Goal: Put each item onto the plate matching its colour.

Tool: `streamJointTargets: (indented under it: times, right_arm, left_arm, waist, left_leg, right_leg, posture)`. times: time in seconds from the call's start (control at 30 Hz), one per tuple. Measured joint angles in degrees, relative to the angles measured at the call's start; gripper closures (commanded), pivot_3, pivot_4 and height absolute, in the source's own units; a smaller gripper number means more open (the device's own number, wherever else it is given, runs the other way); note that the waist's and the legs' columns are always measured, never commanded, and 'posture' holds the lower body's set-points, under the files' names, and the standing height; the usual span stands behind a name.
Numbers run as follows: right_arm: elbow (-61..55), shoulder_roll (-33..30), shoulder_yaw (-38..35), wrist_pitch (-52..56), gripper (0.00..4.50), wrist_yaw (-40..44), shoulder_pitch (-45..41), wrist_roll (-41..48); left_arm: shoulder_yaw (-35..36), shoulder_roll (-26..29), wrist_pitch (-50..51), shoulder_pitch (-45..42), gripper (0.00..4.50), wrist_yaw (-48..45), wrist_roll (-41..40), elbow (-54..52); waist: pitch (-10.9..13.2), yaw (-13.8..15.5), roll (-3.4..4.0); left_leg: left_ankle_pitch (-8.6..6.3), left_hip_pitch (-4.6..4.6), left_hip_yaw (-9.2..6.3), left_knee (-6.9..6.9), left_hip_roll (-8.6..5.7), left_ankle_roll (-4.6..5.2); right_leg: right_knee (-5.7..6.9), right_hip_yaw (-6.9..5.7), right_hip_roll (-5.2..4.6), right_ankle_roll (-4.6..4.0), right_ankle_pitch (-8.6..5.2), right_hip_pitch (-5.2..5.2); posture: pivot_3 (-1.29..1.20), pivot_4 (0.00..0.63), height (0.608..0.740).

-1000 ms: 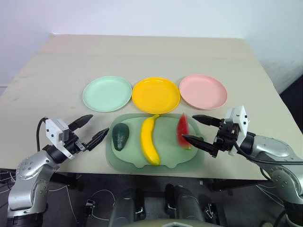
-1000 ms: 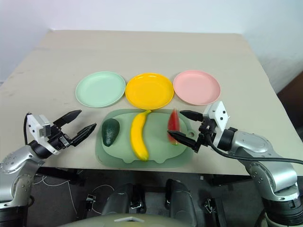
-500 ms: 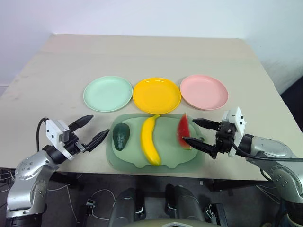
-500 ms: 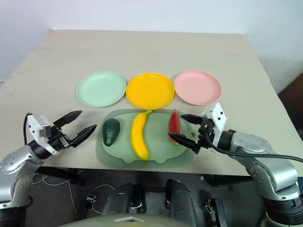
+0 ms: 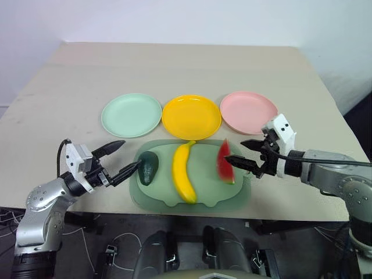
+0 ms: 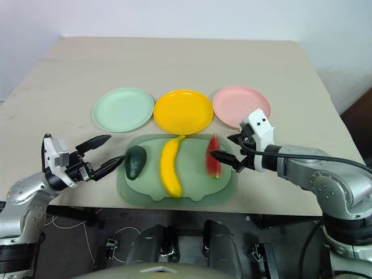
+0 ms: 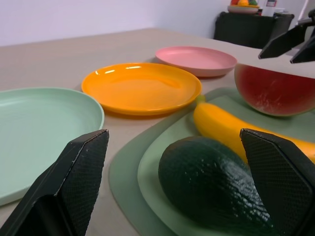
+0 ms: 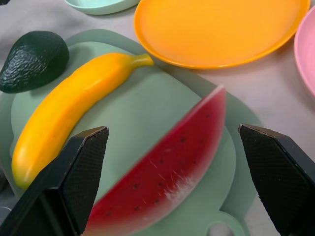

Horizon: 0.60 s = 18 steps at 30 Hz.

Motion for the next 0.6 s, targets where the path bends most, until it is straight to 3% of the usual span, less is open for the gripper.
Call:
streamJointTargets:
  times: [0.27,0.43,0.6]
  right_arm:
    - [3.84,8.56,-1.42,10.59,0.00,-8.05,-5.12,4.67]
    - [5.74,13.34,-1.44,14.45,0.00,-12.63,-7.57,3.03]
    - [7.47,13.81,-0.64,16.49,0.00,-14.92,-8.32,-0.94]
  left_arm:
    - [-1.40,-0.15,-1.79,-0.79,0.02,-2.33,0.24,2.68]
    - [-1.44,-0.22,-3.09,-1.13,0.02,-2.75,0.71,4.61]
    - [-1.50,-0.36,-4.14,-1.40,0.02,-2.81,1.10,5.67]
  waist:
    - [0.00,-0.07,0.00]
    - [-0.01,-0.17,0.01]
    - [-0.01,-0.14,0.02]
  left_leg:
    - [0.01,-0.01,0.06,0.00,0.00,-0.01]
    - [0.06,0.00,0.08,0.01,0.00,-0.09]
    - [0.07,-0.01,0.11,0.00,0.00,-0.11]
  right_leg:
    - [0.10,0.02,0.00,0.02,0.01,-0.04]
    - [0.27,0.05,-0.02,0.01,0.01,-0.10]
    - [0.29,0.06,-0.03,0.01,0.00,-0.13]
  posture:
    - [0.00,0.150,0.696]
    - [0.00,0.150,0.696]
    - [0.00,0.150,0.696]
